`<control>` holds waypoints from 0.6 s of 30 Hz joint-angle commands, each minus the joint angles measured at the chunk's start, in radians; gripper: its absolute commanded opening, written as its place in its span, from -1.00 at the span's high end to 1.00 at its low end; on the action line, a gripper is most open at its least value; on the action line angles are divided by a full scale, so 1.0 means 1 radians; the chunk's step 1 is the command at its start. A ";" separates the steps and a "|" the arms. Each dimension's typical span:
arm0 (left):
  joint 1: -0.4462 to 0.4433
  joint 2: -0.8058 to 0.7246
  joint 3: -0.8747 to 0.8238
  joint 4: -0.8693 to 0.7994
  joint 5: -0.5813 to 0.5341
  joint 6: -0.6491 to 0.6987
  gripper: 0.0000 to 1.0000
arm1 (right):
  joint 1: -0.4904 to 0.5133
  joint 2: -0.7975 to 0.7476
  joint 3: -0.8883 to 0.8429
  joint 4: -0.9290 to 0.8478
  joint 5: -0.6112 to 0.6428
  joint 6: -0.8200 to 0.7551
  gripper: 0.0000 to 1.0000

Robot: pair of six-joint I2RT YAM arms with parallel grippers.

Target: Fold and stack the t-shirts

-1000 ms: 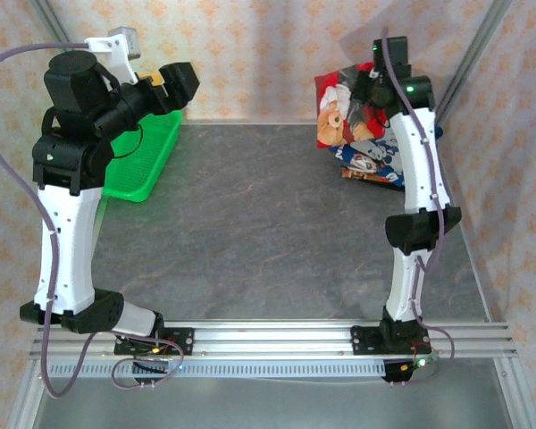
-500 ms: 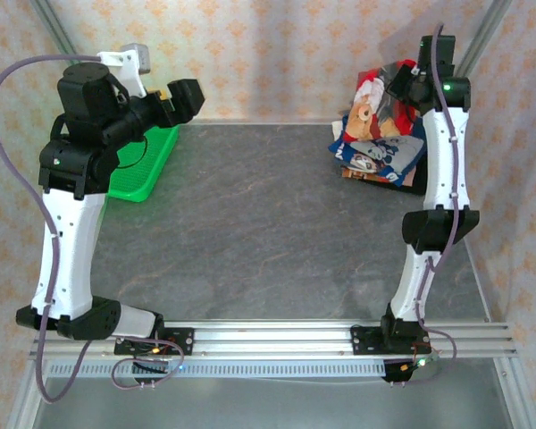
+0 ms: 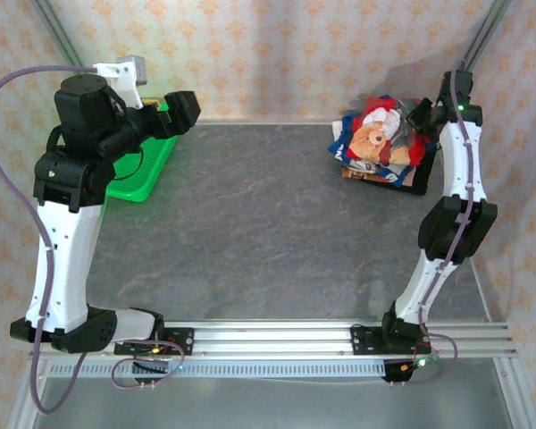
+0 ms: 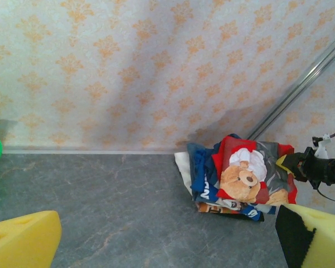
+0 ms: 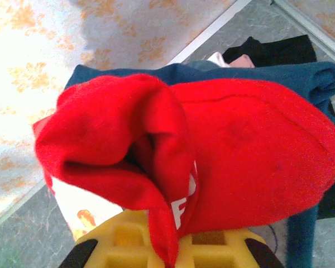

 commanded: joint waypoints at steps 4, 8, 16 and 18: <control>-0.008 -0.015 -0.007 -0.035 -0.028 0.014 -1.00 | -0.039 0.038 0.011 0.102 -0.056 0.041 0.77; -0.008 -0.019 -0.010 -0.069 -0.046 0.030 -1.00 | -0.073 0.086 0.023 0.128 -0.098 0.090 0.23; -0.009 -0.045 -0.040 -0.080 -0.076 0.031 -1.00 | -0.114 0.112 0.043 0.129 -0.059 0.147 -0.13; -0.010 -0.050 -0.051 -0.073 -0.076 0.025 -1.00 | -0.122 0.114 0.063 0.096 -0.027 0.149 -0.21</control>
